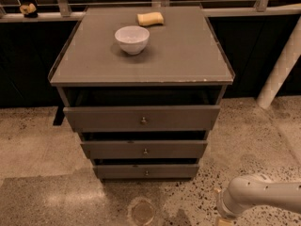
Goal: Open bottom drawer
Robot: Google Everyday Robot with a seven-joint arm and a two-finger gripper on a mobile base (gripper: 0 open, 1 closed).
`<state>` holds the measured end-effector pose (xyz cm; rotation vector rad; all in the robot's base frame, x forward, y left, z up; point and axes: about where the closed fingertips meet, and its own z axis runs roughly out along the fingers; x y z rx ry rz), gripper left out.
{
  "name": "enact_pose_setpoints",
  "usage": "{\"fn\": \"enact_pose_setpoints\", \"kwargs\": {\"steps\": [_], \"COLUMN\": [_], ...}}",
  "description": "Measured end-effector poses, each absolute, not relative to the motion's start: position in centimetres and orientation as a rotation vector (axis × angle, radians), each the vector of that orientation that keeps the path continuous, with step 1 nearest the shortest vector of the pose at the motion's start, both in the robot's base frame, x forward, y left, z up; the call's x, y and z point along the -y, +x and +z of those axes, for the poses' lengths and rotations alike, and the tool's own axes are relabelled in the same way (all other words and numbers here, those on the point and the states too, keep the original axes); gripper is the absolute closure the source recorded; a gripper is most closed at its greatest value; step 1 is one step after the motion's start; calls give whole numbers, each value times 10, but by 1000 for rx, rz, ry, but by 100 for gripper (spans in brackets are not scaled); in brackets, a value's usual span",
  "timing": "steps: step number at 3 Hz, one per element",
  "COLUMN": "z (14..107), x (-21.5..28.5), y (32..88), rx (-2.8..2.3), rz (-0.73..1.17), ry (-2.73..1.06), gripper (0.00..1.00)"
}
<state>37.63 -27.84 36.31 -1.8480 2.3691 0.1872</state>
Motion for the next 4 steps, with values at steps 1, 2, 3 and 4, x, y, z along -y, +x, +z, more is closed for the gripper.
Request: {"fn": "enact_pose_setpoints", "kwargs": {"steps": [1,2,3,4], "z": [341,349,368,370], "x": [266,249,235,233], "y": [398,422,446,450], "rx": [-2293,-2181,-2049,-2028], "rz": [165,79,-18,-31], "ry": [-1917,-1978,-1995,-1995], "gripper": [0,0,0,0]}}
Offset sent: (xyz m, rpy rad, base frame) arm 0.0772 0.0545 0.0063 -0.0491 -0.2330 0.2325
